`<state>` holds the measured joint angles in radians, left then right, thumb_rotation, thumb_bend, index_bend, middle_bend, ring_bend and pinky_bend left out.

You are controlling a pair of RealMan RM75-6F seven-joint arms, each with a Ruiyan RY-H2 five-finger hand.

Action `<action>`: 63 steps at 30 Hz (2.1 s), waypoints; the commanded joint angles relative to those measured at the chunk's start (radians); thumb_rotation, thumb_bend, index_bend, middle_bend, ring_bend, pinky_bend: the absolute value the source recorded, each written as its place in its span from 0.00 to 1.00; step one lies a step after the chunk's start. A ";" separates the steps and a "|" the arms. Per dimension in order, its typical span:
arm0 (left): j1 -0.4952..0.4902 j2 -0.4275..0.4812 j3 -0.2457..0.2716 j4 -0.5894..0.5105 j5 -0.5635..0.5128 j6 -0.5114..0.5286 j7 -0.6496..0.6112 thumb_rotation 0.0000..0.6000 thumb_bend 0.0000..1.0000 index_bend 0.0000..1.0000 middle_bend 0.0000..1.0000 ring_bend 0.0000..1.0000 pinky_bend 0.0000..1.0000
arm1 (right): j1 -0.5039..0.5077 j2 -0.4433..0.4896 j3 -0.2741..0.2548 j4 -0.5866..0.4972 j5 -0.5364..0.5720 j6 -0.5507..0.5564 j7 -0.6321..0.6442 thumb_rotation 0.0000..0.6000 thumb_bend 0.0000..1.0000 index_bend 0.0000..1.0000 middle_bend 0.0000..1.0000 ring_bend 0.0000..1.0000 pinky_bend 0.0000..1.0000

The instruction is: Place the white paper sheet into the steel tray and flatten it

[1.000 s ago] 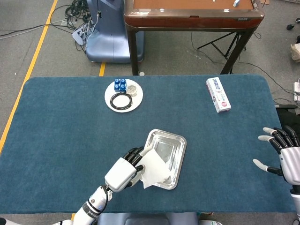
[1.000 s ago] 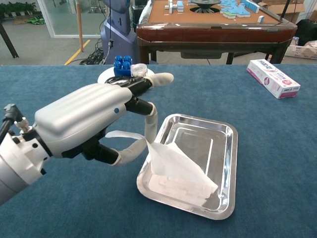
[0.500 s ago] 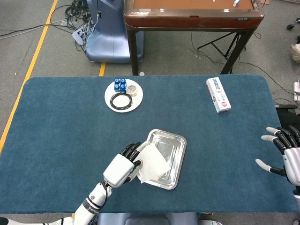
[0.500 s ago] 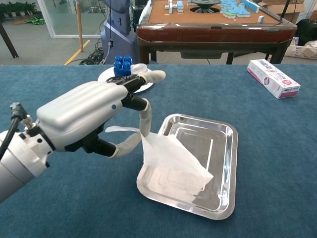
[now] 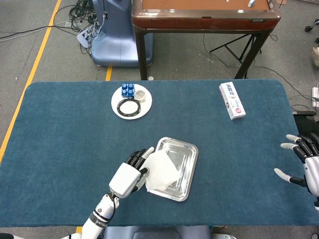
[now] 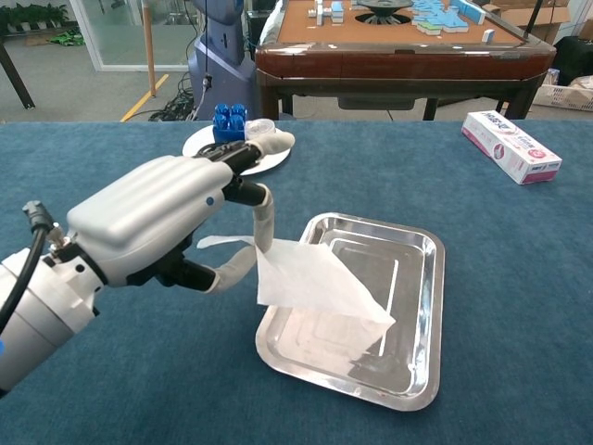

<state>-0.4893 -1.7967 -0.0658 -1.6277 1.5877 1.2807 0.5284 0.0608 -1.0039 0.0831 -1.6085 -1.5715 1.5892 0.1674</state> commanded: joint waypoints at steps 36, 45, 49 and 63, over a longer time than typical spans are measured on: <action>-0.031 -0.025 0.007 -0.025 -0.033 -0.064 -0.021 1.00 0.11 0.23 0.00 0.00 0.12 | -0.008 0.018 0.004 0.005 -0.004 0.010 0.031 1.00 0.00 0.34 0.23 0.14 0.01; -0.028 0.024 0.010 -0.069 -0.047 -0.072 -0.006 1.00 0.11 0.22 0.00 0.00 0.25 | -0.008 0.018 0.004 0.006 -0.003 0.008 0.030 1.00 0.00 0.34 0.23 0.14 0.01; -0.034 0.086 0.006 -0.112 -0.064 -0.093 0.010 1.00 0.20 0.22 0.06 0.18 0.49 | -0.008 0.018 0.004 0.005 -0.003 0.006 0.032 1.00 0.00 0.34 0.23 0.14 0.00; -0.167 0.317 -0.007 -0.159 -0.038 -0.295 -0.004 1.00 0.39 0.17 0.96 0.92 1.00 | -0.004 0.024 -0.001 0.002 0.001 -0.012 0.017 1.00 0.00 0.34 0.23 0.14 0.05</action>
<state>-0.6425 -1.4906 -0.0730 -1.7944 1.5363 0.9986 0.5171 0.0566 -0.9808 0.0825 -1.6065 -1.5702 1.5775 0.1844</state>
